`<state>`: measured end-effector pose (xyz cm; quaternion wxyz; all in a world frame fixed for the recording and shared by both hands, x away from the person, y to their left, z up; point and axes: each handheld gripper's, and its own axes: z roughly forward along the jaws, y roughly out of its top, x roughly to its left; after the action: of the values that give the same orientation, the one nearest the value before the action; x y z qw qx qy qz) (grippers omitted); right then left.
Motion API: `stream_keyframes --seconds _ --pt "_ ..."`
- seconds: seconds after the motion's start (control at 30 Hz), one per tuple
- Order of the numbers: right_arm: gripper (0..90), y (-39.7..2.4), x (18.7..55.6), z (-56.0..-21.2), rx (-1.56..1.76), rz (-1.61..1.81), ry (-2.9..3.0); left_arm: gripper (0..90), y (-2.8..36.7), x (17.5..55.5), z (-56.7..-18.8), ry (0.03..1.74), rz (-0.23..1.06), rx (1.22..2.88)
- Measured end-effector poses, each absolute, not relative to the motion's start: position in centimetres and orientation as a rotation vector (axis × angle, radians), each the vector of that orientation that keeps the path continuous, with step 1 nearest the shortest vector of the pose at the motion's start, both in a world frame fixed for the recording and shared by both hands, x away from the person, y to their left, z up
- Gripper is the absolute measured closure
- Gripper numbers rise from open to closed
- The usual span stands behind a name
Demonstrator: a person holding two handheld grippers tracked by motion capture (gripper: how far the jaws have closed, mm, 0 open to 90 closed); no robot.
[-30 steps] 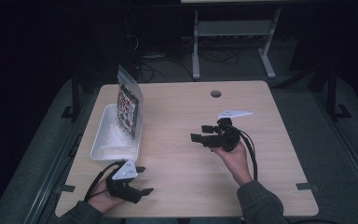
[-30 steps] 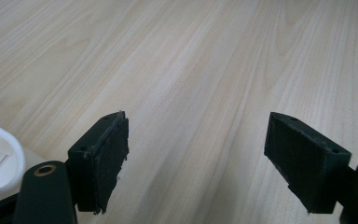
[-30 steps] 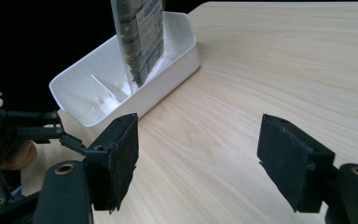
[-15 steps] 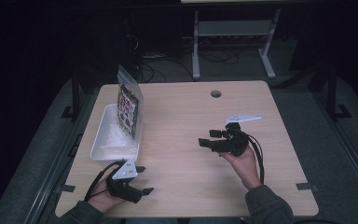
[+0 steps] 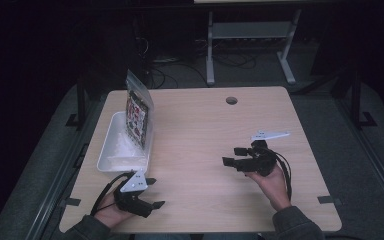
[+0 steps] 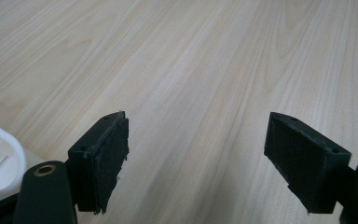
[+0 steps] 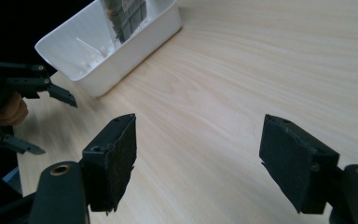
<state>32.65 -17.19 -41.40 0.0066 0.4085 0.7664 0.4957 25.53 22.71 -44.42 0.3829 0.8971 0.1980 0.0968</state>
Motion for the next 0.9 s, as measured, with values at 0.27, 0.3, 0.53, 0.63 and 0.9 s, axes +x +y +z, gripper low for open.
stream_keyframes --seconds 0.27,0.3,0.53,0.63,0.9 --pt "26.1 -18.8 31.5 -42.5 1.316 1.543 2.399 21.3 22.6 25.5 -44.4 0.501 0.245 2.284" --pt "26.1 -18.9 31.4 -42.5 1.321 1.544 2.399 21.3 22.6 25.5 -44.4 0.503 0.244 2.284" --pt "26.0 -20.0 30.5 -43.3 1.343 1.532 2.407 21.3 22.6 25.6 -44.4 0.504 0.24 2.284" --pt "26.0 -20.4 30.3 -43.8 1.355 1.52 2.418 21.3 22.6 25.6 -44.4 0.506 0.238 2.282" --pt "25.8 -21.2 29.1 -45.0 1.4 1.519 2.421 21.3 22.6 25.6 -44.4 0.508 0.235 2.283"
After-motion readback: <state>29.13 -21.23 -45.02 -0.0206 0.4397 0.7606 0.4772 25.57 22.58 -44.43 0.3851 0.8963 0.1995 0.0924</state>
